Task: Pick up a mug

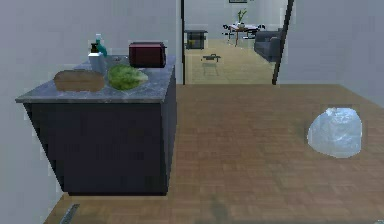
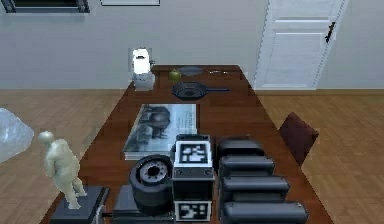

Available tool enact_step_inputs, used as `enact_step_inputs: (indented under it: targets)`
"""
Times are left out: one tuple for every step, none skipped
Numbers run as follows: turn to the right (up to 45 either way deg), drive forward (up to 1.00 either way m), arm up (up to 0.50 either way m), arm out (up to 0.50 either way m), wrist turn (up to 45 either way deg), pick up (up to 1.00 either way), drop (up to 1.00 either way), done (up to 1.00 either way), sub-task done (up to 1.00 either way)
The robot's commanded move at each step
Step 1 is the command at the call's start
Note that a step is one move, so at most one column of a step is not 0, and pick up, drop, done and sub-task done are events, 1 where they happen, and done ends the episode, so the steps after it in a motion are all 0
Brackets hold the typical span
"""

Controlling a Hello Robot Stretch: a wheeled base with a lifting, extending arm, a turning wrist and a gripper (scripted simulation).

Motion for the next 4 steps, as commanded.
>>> enact_step_inputs:
  targets:
    - [0.0,0.0,0.0,0.0,45.0,0.0,0.0,0.0,0.0]
    - [0.0,0.0,0.0,0.0,45.0,0.0,0.0,0.0,0.0]
    - [0.0,0.0,0.0,0.0,45.0,0.0,0.0,0.0,0.0]
    - [0.0,0.0,0.0,0.0,45.0,0.0,0.0,0.0,0.0]
